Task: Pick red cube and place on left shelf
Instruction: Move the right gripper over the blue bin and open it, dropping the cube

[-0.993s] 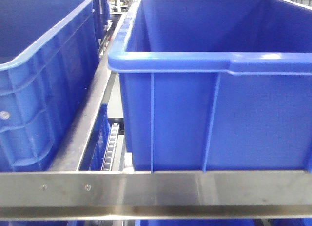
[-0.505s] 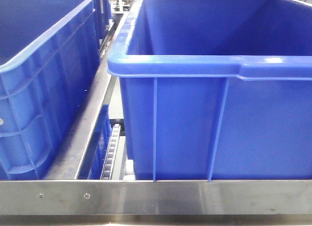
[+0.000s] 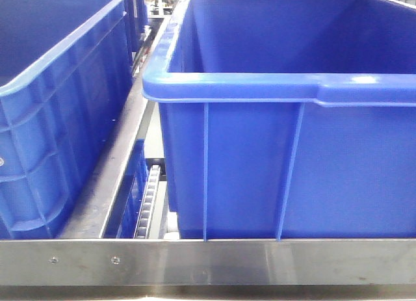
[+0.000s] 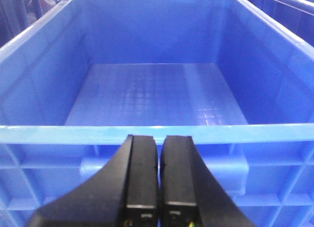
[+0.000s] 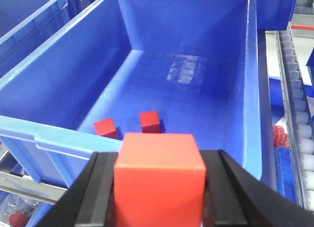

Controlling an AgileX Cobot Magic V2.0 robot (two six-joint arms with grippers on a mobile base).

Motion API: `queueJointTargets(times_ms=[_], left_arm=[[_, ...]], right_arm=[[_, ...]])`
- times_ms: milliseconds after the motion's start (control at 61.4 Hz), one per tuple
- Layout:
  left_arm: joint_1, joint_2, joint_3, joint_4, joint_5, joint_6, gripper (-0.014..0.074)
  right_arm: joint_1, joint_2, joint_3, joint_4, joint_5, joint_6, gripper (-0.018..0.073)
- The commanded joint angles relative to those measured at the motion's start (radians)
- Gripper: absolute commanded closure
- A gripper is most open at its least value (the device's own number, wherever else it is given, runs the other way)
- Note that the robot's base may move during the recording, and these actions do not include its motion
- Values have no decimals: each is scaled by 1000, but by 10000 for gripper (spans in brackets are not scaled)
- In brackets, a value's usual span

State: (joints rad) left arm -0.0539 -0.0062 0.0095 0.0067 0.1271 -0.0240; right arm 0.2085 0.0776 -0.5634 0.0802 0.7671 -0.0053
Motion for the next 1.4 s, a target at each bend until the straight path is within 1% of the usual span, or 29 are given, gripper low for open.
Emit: queueJointTargets(times_ms=[0, 375, 489, 586, 733, 847, 1026, 1270, 1384], left_arm=[[-4, -15, 23, -7, -88, -1, 495], [-4, -15, 23, -7, -88, -1, 495], [-4, -15, 23, -7, -88, -1, 495], [-4, -15, 23, -7, -88, -1, 495], [-4, -15, 23, -7, -88, -1, 495], [-4, -15, 23, -7, -88, -1, 495], [-4, -15, 23, -7, -88, -1, 495], [-4, -15, 23, -7, -88, -1, 495], [-4, -15, 23, -7, -88, -1, 495]], right_arm=[[0, 17, -22, -3, -91, -8, 375], [0, 17, -22, -1, -97, -8, 375], [0, 29, -48, 13, -45, -8, 375], [0, 82, -111, 13, -12, -8, 375], [0, 266, -259, 13, 46, -9, 375], [0, 459, -402, 13, 86, -9, 375], [0, 727, -554, 13, 123, -9, 375], [0, 1046, -692, -9, 184, -46, 375], [0, 1176, -720, -26, 192, -46, 375]])
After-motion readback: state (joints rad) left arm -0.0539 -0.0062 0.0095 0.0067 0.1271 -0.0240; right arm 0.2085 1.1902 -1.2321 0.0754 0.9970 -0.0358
